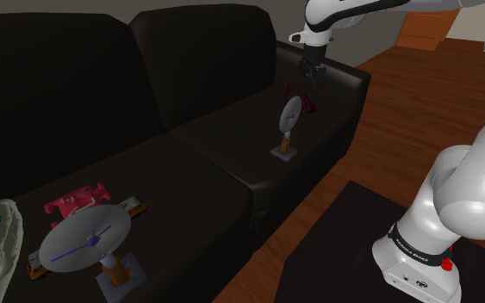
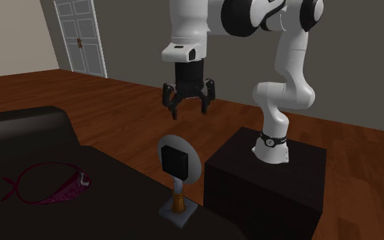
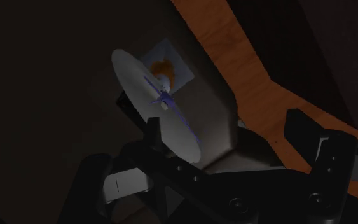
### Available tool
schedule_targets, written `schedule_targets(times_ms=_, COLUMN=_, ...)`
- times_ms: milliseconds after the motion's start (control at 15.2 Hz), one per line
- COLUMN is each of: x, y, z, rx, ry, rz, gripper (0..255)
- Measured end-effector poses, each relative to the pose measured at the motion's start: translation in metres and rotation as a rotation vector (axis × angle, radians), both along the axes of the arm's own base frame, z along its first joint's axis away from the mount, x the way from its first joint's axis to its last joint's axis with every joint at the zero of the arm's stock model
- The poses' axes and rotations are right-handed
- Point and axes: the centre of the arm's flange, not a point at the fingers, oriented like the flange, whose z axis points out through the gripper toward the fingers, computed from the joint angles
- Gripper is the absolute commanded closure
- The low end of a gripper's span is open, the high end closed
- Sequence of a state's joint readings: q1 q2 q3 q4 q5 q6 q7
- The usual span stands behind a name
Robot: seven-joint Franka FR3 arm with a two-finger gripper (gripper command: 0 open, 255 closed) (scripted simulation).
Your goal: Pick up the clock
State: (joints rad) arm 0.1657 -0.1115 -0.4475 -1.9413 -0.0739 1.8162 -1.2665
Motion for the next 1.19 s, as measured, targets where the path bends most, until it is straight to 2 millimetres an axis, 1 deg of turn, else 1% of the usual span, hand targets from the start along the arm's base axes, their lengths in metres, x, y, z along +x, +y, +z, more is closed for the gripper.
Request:
schedule_targets(times_ms=198, x=0.039, y=-0.007, z=-0.015, rx=-0.003, ry=0.027, rz=0.143, gripper=0)
schedule_targets(times_ms=264, x=0.050, y=-0.010, z=-0.021, rx=-0.004, ry=0.035, rz=0.184, gripper=0)
schedule_targets(times_ms=330, x=0.055, y=-0.009, z=-0.025, rx=-0.004, ry=0.040, rz=0.207, gripper=0)
schedule_targets(times_ms=594, x=0.061, y=-0.010, z=-0.045, rx=-0.004, ry=0.044, rz=0.229, gripper=0)
schedule_targets(times_ms=792, x=0.060, y=-0.011, z=-0.060, rx=-0.004, ry=0.044, rz=0.230, gripper=0)
schedule_targets(times_ms=858, x=0.060, y=-0.010, z=-0.062, rx=-0.004, ry=0.044, rz=0.230, gripper=255)
schedule_targets(times_ms=1188, x=0.060, y=-0.010, z=-0.063, rx=-0.005, ry=0.043, rz=0.231, gripper=255)
